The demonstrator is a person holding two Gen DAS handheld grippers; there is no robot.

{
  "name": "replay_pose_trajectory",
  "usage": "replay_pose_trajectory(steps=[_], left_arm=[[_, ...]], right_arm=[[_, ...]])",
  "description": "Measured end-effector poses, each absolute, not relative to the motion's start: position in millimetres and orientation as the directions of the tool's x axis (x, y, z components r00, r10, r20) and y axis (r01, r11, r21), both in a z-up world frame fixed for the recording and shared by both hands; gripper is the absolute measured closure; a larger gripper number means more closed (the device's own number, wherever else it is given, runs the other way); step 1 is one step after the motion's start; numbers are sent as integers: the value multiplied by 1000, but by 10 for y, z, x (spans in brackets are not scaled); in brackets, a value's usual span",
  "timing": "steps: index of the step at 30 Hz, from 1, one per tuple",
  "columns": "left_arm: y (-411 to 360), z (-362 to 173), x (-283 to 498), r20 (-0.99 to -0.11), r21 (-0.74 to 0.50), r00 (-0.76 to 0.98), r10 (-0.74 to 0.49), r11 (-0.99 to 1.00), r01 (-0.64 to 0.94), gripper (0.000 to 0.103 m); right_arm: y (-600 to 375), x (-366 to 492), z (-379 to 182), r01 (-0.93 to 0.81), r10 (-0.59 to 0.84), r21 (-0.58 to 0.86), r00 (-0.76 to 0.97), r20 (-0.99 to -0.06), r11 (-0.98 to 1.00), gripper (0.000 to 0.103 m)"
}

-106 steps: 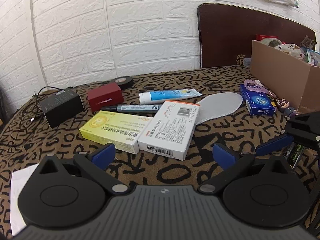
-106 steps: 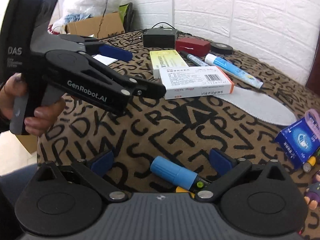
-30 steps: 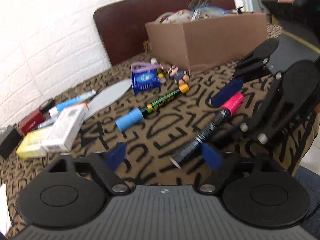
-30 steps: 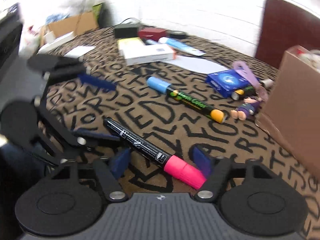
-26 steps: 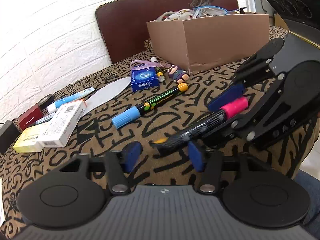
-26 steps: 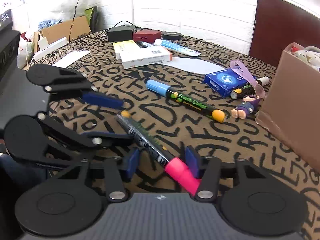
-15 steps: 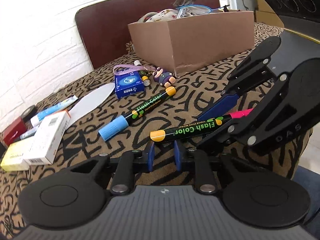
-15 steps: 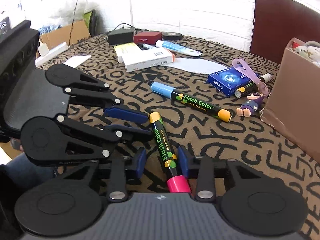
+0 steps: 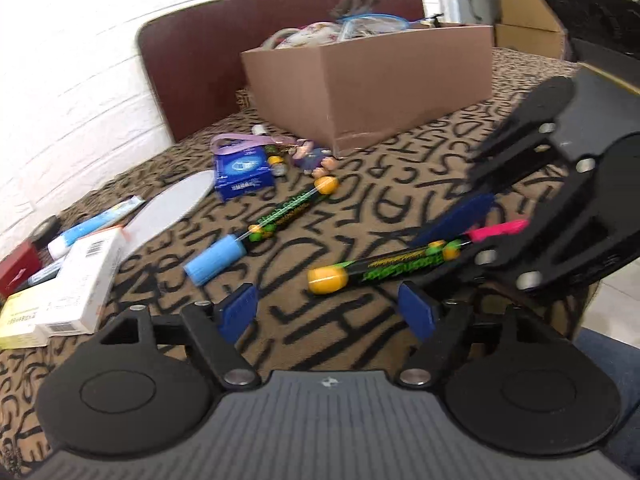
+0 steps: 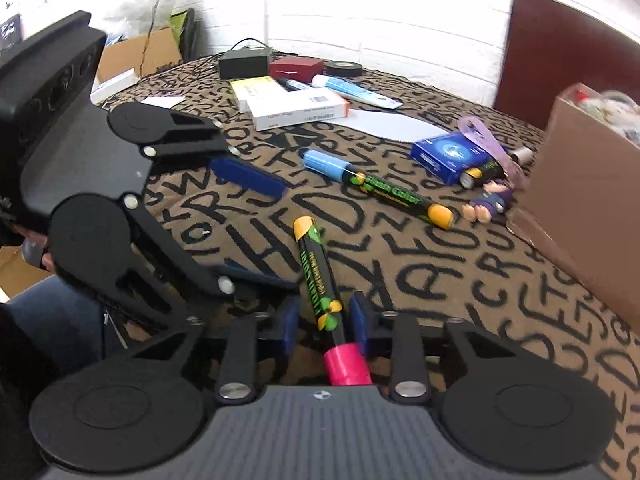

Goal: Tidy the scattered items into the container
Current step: 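Close the right gripper on the pink-capped marker and lift it, then move the left gripper toward the blue-capped black marker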

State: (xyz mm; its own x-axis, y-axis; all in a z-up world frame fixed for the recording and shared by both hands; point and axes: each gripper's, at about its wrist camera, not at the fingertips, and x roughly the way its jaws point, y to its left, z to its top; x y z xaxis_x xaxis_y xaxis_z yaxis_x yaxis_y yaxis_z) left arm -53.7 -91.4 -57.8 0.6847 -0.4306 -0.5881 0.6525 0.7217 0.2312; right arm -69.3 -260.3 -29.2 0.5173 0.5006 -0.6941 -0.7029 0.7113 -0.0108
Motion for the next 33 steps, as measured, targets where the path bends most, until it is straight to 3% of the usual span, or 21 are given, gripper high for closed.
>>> replay_pose_trajectory(steps=[2,4,5,9,12,18,27,33], left_arm=[[-883,-578,-504,-586,208,675,-449,721,661,35],[-858,-567,-479,-600,188,642,-478,696,693,52],[-861,-558,-482,-600,198,642,-478,688,698,53],[-862,-540,-486,-602,205,647,-468,692,692,54],[-814,-517,-441,-619,174,638,-458,712,680,46],[-696,-532,-446,-605,227,667,-435,708,668,37],[-575,-485,-425,-588,210,677,-442,725,656,34],[-558,-486,-440,-588,196,643,-491,684,702,33]], right_arm=[[-2573,-671,-287,-702,502,-11,521,-690,712,83],[-2555,-649,-288,-707,508,-13,521,-686,707,84],[-2550,-643,-287,-709,512,-10,518,-685,705,85],[-2540,-612,-273,-714,525,-1,516,-677,700,87],[-2512,-610,-289,-720,531,2,509,-677,694,87],[-2395,-591,-290,-750,554,6,483,-678,661,87],[-2341,-539,-176,-729,551,-16,531,-643,684,88],[-2317,-517,-257,-764,547,-32,489,-679,644,88]])
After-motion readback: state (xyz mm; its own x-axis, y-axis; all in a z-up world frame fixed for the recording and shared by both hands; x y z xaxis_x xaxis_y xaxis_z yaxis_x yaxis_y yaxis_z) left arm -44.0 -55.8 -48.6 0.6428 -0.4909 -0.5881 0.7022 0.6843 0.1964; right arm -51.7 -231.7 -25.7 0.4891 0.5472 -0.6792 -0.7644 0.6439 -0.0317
